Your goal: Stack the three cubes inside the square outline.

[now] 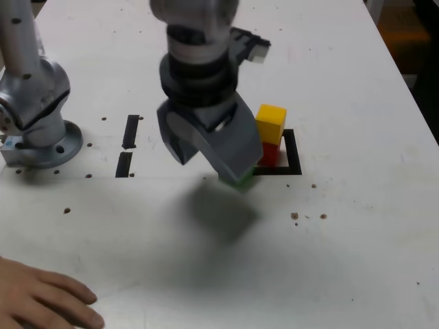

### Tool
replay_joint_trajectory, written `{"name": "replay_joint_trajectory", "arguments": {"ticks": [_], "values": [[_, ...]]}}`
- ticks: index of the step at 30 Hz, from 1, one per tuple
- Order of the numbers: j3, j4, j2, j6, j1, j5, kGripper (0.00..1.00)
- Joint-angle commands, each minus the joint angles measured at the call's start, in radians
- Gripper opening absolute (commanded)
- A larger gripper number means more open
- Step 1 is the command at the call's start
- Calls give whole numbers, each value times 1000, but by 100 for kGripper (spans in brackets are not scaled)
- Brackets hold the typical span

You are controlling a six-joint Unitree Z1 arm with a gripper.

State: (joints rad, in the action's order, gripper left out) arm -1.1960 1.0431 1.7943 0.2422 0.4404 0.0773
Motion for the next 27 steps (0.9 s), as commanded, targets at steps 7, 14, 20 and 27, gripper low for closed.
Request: {"name": "replay_joint_trajectory", "arguments": {"ticks": [7, 14, 20, 27], "values": [[-2, -28, 55, 2, 1, 6, 89], [-6, -32, 79, 2, -1, 7, 88], [4, -30, 92, 2, -10, 9, 84], [10, -35, 99, -20, -17, 9, 56]]}}
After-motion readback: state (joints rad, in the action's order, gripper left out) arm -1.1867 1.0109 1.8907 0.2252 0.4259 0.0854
